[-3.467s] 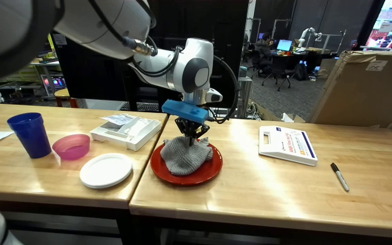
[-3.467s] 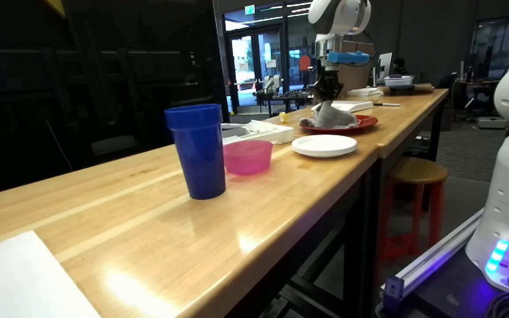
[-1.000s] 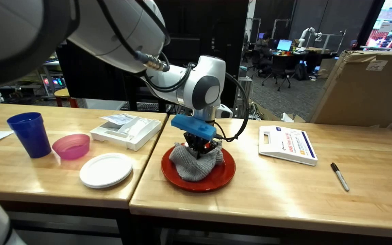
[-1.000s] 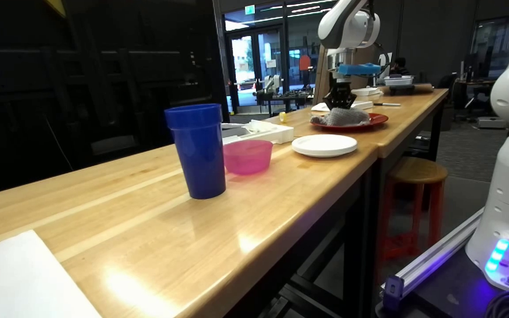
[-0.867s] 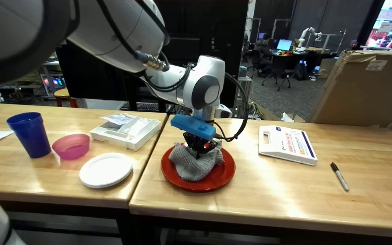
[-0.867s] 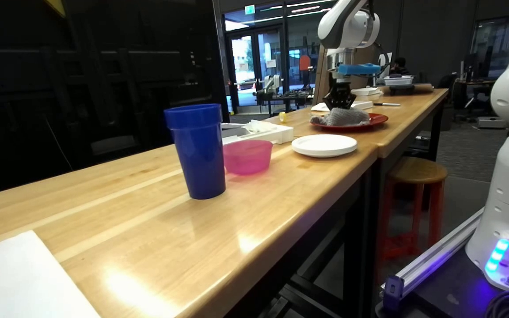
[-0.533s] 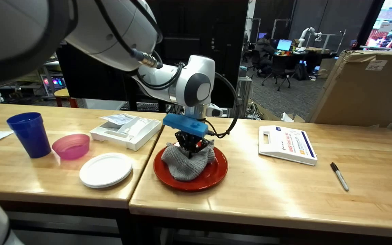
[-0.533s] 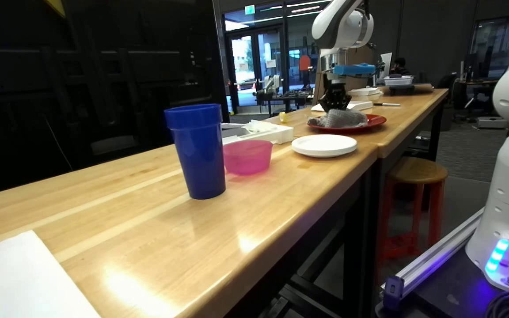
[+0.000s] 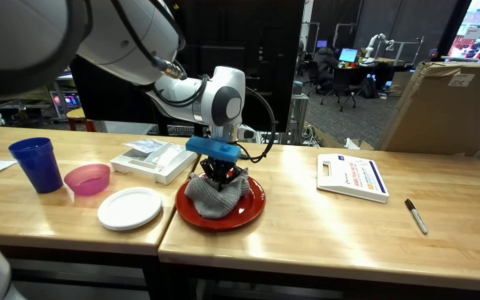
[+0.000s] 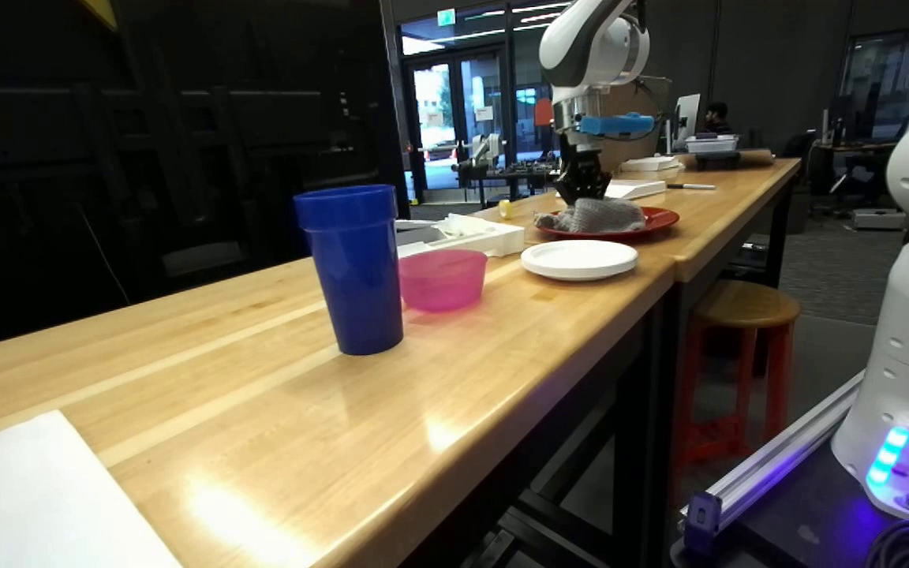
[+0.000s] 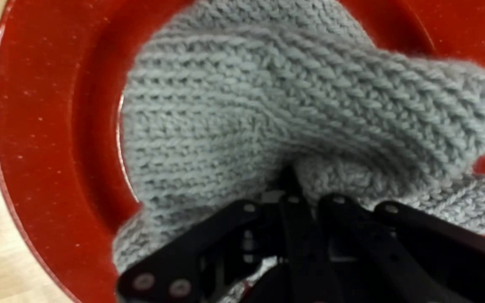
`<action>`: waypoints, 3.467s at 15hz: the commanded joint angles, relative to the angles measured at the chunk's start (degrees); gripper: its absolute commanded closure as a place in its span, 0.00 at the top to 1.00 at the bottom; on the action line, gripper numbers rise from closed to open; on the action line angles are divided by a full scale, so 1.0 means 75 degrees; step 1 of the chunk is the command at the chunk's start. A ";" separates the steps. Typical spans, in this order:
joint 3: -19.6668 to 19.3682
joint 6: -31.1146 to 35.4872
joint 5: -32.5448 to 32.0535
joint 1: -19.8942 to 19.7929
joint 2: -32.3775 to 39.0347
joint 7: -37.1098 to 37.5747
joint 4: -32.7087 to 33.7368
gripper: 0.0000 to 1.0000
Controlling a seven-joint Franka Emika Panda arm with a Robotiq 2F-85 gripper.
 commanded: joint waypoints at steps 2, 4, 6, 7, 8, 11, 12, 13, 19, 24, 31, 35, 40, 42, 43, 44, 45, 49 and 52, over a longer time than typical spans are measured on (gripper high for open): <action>-0.0045 0.0432 0.0274 -0.0028 0.0491 -0.0084 -0.0049 0.01; -0.0092 0.0512 0.0467 -0.0061 0.0546 -0.0113 0.0086 0.01; -0.0134 0.0631 0.0723 -0.0105 0.0601 -0.0176 0.0161 0.01; -0.0159 0.0729 0.0792 -0.0126 0.0626 -0.0177 0.0153 0.01; -0.0177 0.0816 0.0847 -0.0148 0.0640 -0.0164 0.0145 0.01; -0.0224 0.1015 0.0893 -0.0213 0.0654 -0.0141 0.0125 0.01; -0.0235 0.1131 0.0911 -0.0226 0.0641 -0.0109 0.0092 0.01; -0.0242 0.1205 0.0915 -0.0238 0.0613 -0.0085 0.0063 0.01; -0.0236 0.1117 0.0688 -0.0235 0.0041 0.0064 -0.0302 0.01; -0.0239 0.1301 0.0644 -0.0234 -0.0797 -0.0005 -0.1037 0.01; -0.0251 0.1278 0.0393 -0.0296 -0.1400 0.0102 -0.1612 0.01; -0.0242 0.1296 0.0252 -0.0297 -0.1291 0.0126 -0.1645 0.01; -0.0201 0.1023 0.0239 -0.0244 -0.0781 0.0165 -0.1168 0.01; -0.0173 0.0912 0.0265 -0.0212 -0.0563 0.0171 -0.0932 0.01; -0.0162 0.0825 0.0264 -0.0202 -0.0479 0.0180 -0.0814 0.01; -0.0149 0.0760 0.0276 -0.0182 -0.0368 0.0188 -0.0672 0.01; -0.0139 0.0700 0.0281 -0.0166 -0.0278 0.0190 -0.0551 0.01; -0.0108 0.0472 0.0296 -0.0118 -0.0243 0.0131 -0.0285 0.01; -0.0103 0.0277 0.0316 -0.0099 -0.0567 -0.0025 -0.0389 0.01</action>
